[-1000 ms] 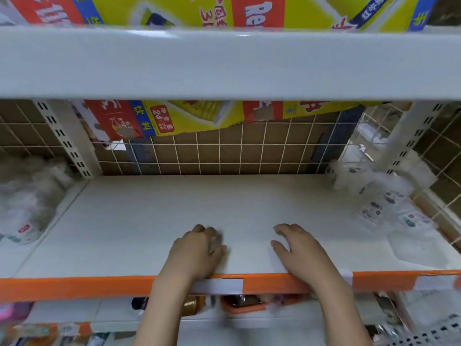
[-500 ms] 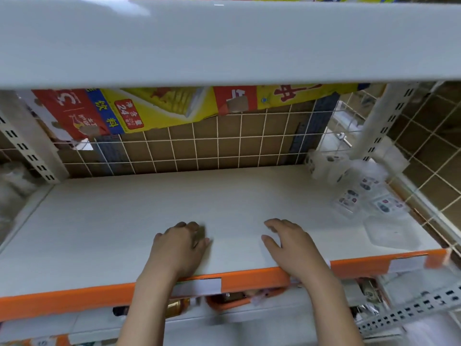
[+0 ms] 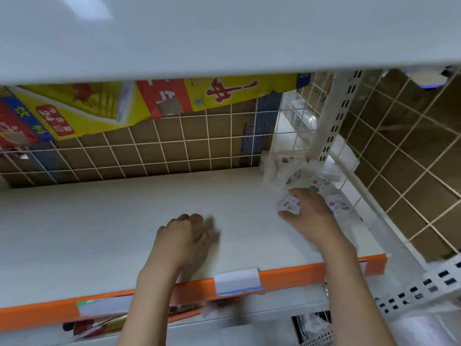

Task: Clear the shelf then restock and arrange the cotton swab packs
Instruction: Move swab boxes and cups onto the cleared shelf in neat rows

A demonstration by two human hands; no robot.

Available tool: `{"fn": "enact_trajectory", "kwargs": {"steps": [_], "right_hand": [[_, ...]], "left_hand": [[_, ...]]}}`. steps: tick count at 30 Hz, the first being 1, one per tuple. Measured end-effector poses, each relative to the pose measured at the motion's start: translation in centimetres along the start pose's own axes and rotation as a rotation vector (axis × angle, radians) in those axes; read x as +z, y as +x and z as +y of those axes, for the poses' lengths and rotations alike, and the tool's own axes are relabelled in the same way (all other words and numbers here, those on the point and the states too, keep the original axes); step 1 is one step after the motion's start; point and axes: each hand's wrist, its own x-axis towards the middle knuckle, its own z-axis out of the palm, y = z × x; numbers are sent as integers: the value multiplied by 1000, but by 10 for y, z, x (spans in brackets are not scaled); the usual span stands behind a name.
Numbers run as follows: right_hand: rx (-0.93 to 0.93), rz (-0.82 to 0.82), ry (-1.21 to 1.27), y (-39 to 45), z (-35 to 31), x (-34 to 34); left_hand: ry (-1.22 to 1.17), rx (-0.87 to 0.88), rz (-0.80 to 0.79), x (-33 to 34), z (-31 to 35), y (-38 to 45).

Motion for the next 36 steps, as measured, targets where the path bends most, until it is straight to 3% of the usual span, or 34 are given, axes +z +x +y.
{"fn": "enact_trajectory", "kwargs": {"steps": [4,9,14,20,27,36], "right_hand": [[31,-137,-22,25,21,-7],[-3,-282,-227,33,25,-2],[-12,-324,-264,36,22,1],[-98,-113,-162,28,28,-9],[-118,210,76,4,42,-15],[-69,324,159,-12,62,-16]], "left_hand": [[6,-11,12,13,19,-2],[36,-15,23,17,35,-5],[77,31,34,13,49,-2],[42,5,20,16,59,33],[-17,208,98,5,121,110],[-170,-14,103,20,154,176]]}}
